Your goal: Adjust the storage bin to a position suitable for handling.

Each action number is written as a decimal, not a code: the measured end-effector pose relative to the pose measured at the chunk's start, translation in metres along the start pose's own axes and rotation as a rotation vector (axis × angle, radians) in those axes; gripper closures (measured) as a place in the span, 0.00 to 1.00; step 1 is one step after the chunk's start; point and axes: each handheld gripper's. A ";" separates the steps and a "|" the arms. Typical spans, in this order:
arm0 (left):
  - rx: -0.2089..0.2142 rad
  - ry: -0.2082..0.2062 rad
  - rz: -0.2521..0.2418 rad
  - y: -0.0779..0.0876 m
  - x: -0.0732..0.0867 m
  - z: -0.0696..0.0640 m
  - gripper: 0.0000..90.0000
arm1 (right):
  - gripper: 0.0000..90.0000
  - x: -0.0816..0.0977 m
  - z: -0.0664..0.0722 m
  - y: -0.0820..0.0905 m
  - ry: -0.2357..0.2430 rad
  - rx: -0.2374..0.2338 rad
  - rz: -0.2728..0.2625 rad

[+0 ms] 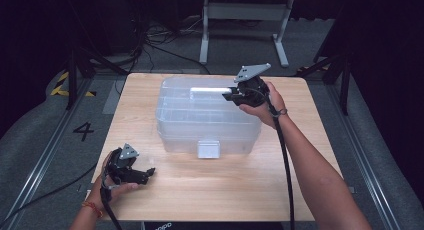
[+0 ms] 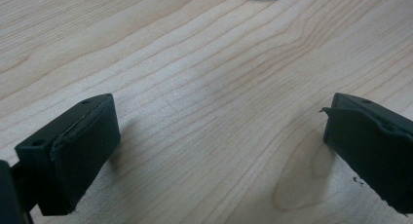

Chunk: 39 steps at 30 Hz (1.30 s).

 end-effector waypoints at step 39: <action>-0.034 -0.107 -0.281 0.056 -0.082 -0.016 0.48 | 0.82 -0.021 -0.020 0.001 -0.041 -0.021 0.023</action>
Point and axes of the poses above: each handheld gripper's, and its own axes: y roughly backward along the jaws, x roughly out of its underside, z roughly to its left, and after that the axes turned 4 degrees about -y, right-handed
